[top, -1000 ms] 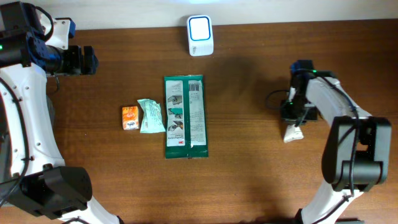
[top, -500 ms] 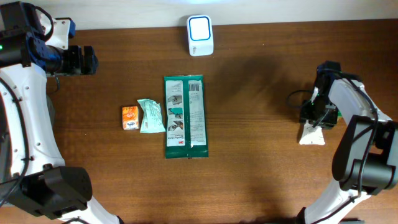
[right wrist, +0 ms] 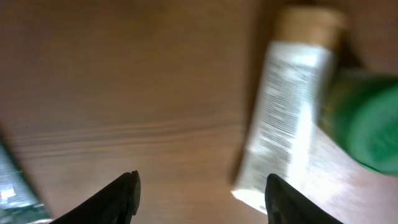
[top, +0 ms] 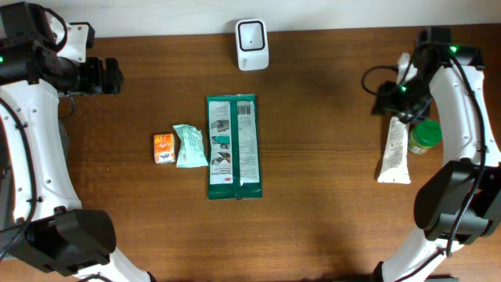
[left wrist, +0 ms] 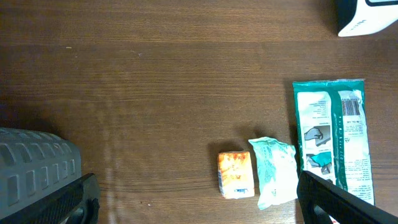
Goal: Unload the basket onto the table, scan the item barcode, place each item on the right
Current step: 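Move the right gripper to the green-and-white packet's right edge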
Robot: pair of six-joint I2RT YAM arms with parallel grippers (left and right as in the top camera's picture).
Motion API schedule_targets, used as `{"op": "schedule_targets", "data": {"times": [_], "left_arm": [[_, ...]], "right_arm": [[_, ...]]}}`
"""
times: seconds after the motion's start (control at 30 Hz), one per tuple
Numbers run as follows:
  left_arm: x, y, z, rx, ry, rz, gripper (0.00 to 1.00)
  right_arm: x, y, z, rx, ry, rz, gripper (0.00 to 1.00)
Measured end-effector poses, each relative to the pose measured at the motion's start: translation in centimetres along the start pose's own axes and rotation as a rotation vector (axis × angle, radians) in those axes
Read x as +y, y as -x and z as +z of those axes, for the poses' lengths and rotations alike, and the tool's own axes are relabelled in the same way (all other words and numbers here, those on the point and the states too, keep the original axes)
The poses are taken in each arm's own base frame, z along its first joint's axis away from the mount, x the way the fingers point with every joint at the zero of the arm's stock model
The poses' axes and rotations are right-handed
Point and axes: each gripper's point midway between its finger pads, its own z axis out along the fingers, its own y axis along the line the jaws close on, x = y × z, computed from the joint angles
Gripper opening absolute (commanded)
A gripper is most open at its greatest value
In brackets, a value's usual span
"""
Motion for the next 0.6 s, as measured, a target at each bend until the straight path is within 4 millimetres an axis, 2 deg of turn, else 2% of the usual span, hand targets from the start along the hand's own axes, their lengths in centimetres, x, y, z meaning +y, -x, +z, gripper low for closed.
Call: {"op": "schedule_targets", "data": {"times": [0.17, 0.33, 0.4, 0.5, 0.6], "left_arm": [[0.0, 0.0, 0.0, 0.0, 0.0, 0.0, 0.99], [0.0, 0.0, 0.0, 0.0, 0.0, 0.0, 0.99], [0.0, 0.0, 0.0, 0.0, 0.0, 0.0, 0.99], [0.0, 0.0, 0.0, 0.0, 0.0, 0.0, 0.99], [0.0, 0.0, 0.0, 0.0, 0.0, 0.0, 0.99]], "right_arm": [[7.5, 0.0, 0.0, -0.012, 0.208, -0.113, 0.63], [14.6, -0.5, 0.3, -0.036, 0.34, -0.238, 0.63], [17.8, -1.3, 1.6, -0.024, 0.378, -0.285, 0.63], [21.0, -2.8, 4.5, 0.023, 0.405, -0.317, 0.63], [22.6, -3.5, 6.9, 0.048, 0.416, -0.313, 0.63]]}}
